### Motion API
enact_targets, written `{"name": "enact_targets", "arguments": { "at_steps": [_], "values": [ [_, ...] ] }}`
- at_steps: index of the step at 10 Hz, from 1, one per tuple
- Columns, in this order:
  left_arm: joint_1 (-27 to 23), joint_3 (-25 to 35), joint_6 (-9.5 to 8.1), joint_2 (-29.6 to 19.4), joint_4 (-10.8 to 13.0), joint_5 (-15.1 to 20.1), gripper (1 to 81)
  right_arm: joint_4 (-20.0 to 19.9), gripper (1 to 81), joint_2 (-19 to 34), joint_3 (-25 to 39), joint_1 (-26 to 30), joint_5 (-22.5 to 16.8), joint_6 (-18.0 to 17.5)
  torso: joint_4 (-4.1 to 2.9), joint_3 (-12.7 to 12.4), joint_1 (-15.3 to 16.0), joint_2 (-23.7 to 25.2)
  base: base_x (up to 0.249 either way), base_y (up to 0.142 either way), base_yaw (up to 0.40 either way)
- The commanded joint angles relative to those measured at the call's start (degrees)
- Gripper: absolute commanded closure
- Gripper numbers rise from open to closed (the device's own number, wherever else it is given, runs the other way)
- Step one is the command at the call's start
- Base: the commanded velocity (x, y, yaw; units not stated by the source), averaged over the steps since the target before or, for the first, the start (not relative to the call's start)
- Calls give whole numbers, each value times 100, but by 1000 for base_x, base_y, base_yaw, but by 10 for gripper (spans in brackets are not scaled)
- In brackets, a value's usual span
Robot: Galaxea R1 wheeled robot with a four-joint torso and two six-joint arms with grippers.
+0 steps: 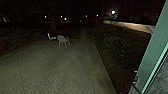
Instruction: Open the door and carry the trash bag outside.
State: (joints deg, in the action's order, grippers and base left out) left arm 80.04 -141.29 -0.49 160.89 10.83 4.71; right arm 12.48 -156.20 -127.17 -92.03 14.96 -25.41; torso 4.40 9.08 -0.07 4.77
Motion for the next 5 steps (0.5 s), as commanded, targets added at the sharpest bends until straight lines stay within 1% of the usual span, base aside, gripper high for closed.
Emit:
{"name": "enact_targets", "arguments": {
  "at_steps": [1,2,3,4,5],
  "values": [
    [-520,408,-22,-485,-273,320,811,105,10,639,765,294,-230,-26,0,527,7,0,0,0,0],
    [-651,611,-22,-663,-371,338,811,105,10,649,783,320,-239,-43,0,186,7,-2,0,0,0],
    [-792,919,-22,-900,-458,356,811,96,10,649,792,356,-239,-43,-26,321,7,-5,0,0,0],
    [-950,1226,-30,-1120,-546,364,811,96,10,657,792,364,-239,-43,-61,360,13,-5,0,0,0],
    [-1125,1401,-30,-1277,-695,495,811,105,10,649,800,364,-231,-34,-343,404,10,-5,0,0,0]
  ]
}}
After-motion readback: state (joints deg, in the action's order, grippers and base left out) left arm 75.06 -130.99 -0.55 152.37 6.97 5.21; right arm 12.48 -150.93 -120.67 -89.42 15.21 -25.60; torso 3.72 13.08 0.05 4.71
